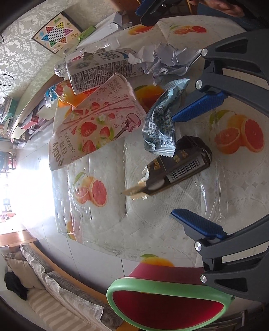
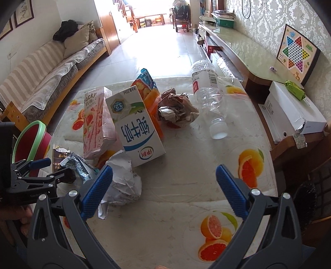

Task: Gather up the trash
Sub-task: 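Return both tools to the table and grasp the brown snack box with the left tool, then grasp the crumpled foil wad with the right tool while the left tool holds the brown box, then carry the brown snack box over the red bucket and open the left tool, then lower the foil wad into the red bucket and open the right tool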

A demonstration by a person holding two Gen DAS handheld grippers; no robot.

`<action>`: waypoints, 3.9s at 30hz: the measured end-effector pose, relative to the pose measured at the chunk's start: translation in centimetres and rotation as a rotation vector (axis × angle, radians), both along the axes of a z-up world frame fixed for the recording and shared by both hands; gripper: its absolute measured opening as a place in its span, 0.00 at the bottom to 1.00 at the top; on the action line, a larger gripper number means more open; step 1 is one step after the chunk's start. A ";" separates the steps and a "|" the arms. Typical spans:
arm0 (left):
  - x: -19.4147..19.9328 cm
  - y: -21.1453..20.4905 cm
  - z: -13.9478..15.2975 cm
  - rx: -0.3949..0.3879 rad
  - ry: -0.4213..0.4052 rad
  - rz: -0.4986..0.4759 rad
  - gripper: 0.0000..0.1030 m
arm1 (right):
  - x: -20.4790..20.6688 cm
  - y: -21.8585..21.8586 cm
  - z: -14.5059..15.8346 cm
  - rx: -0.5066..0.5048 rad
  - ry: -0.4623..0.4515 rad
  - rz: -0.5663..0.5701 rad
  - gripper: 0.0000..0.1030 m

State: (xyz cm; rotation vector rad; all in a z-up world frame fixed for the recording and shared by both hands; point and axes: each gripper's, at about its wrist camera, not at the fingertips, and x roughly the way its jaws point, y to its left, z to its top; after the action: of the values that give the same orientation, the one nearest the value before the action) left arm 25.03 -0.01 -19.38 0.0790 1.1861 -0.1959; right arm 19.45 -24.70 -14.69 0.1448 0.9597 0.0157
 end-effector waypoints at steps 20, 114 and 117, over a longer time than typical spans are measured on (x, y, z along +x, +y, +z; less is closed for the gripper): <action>-0.4 1.0 0.4 -0.041 -0.004 0.006 0.27 | 0.0 1.4 -0.8 0.021 0.018 0.030 0.95; -3.5 29.4 7.6 -0.080 -0.241 0.382 0.37 | 4.9 35.2 8.6 -0.089 -0.153 0.511 0.48; -3.4 29.2 7.7 -0.069 -0.260 0.382 0.65 | 5.0 35.1 8.6 -0.090 -0.155 0.507 0.48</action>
State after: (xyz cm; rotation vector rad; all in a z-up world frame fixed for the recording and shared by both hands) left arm 21.62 29.17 -11.63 -0.1782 0.9135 0.1082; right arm 24.43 10.39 -6.06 -0.1838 0.8201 0.4440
